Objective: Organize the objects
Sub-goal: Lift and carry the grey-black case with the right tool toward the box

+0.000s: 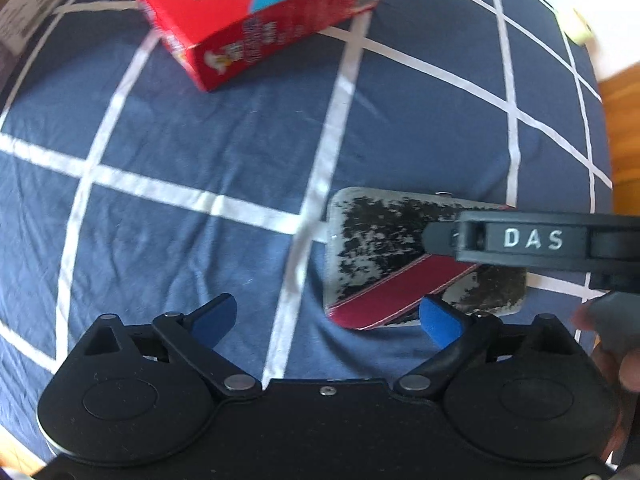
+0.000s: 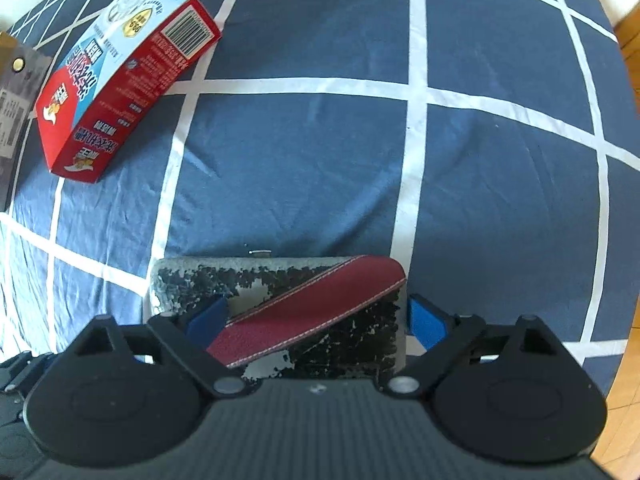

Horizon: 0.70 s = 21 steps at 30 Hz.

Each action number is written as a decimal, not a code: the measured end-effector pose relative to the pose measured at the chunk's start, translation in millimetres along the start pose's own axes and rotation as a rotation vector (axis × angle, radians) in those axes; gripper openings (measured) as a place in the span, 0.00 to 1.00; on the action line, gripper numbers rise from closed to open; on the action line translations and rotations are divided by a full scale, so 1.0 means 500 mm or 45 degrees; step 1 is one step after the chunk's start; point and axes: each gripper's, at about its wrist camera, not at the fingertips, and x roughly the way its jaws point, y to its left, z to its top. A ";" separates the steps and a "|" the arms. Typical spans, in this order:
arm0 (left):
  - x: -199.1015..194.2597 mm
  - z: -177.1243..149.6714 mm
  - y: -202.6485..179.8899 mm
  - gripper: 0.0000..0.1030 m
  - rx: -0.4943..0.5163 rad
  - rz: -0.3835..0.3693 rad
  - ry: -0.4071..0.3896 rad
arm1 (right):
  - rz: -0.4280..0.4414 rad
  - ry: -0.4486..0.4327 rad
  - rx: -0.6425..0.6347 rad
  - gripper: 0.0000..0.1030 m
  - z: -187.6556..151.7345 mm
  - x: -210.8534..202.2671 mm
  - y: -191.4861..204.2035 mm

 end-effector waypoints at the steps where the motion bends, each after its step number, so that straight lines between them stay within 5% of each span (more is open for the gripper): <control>1: 0.003 0.003 -0.005 0.93 0.015 -0.007 0.005 | -0.002 -0.005 0.003 0.92 -0.008 0.000 -0.002; 21: 0.035 0.042 -0.066 0.76 0.117 -0.059 0.087 | 0.030 -0.032 0.077 0.88 -0.004 -0.004 -0.016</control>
